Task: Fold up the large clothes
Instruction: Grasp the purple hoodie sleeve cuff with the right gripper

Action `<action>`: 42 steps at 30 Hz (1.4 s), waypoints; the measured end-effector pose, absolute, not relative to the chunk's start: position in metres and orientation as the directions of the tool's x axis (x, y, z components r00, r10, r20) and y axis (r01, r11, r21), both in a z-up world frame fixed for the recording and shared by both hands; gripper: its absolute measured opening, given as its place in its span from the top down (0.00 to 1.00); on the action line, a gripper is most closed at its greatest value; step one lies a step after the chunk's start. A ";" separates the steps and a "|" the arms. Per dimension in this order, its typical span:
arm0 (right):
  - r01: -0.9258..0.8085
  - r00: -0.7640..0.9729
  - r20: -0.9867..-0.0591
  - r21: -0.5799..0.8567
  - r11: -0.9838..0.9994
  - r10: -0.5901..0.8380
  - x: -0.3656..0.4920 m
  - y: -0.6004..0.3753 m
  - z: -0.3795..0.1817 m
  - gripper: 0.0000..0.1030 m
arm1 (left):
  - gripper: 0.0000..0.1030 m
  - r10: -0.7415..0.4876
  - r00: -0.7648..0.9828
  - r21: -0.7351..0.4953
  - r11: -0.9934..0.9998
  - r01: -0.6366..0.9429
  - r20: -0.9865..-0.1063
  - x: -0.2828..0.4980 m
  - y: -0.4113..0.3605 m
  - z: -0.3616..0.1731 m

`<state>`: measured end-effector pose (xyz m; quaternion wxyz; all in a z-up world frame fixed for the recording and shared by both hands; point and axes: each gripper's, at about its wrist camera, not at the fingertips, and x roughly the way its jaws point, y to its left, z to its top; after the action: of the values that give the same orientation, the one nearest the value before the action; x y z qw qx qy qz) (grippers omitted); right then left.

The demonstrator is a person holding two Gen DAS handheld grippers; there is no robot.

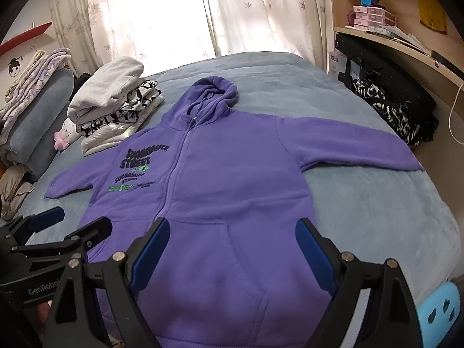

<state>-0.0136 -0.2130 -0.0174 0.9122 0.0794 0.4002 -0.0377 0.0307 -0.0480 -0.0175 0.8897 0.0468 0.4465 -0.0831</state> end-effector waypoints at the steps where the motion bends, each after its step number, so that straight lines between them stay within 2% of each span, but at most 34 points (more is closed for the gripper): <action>1: 0.132 0.677 -0.736 0.109 0.985 -0.010 -0.009 -0.218 -0.015 0.14 | 0.10 -0.111 0.590 0.008 0.981 0.195 -0.800 0.033 -0.051 -0.017; 8: 0.115 0.697 -0.714 0.014 0.993 -0.071 0.020 -0.258 0.008 0.14 | 0.10 -0.170 0.644 -0.008 0.969 0.246 -0.746 0.061 -0.093 0.008; 18: 0.248 0.673 -0.726 0.042 0.968 -0.141 0.064 -0.375 0.017 0.14 | 0.09 -0.182 0.704 0.013 0.965 0.262 -0.686 0.133 -0.163 0.024; 27: 0.474 0.565 -0.812 0.172 0.864 -0.148 0.079 -0.519 -0.047 0.14 | 0.10 -0.147 0.683 0.022 0.972 0.233 -0.715 0.212 -0.213 -0.018; 32: 0.601 0.534 -0.843 0.322 0.731 -0.068 0.074 -0.587 -0.098 0.14 | 0.10 -0.128 0.656 0.037 0.972 0.231 -0.744 0.241 -0.232 -0.050; 34: 0.631 0.546 -0.838 0.390 0.671 -0.025 0.073 -0.608 -0.116 0.16 | 0.10 -0.102 0.659 0.066 0.972 0.224 -0.745 0.249 -0.239 -0.062; 36: 0.660 0.546 -0.837 0.440 0.609 0.013 0.076 -0.621 -0.133 0.24 | 0.10 -0.091 0.647 0.076 0.971 0.225 -0.757 0.255 -0.245 -0.074; 40: 0.686 0.588 -0.808 0.524 0.505 0.038 0.081 -0.639 -0.155 0.27 | 0.10 -0.136 0.606 0.024 0.969 0.248 -0.784 0.261 -0.254 -0.092; 42: 0.692 0.601 -0.799 0.535 0.484 0.023 0.082 -0.640 -0.156 0.35 | 0.10 -0.146 0.600 0.019 0.965 0.260 -0.786 0.260 -0.259 -0.096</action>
<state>0.0825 -0.6400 -0.1556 0.7681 0.4587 0.3902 -0.2177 0.2596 -0.2593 -0.0962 0.8921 0.0656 0.4323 -0.1139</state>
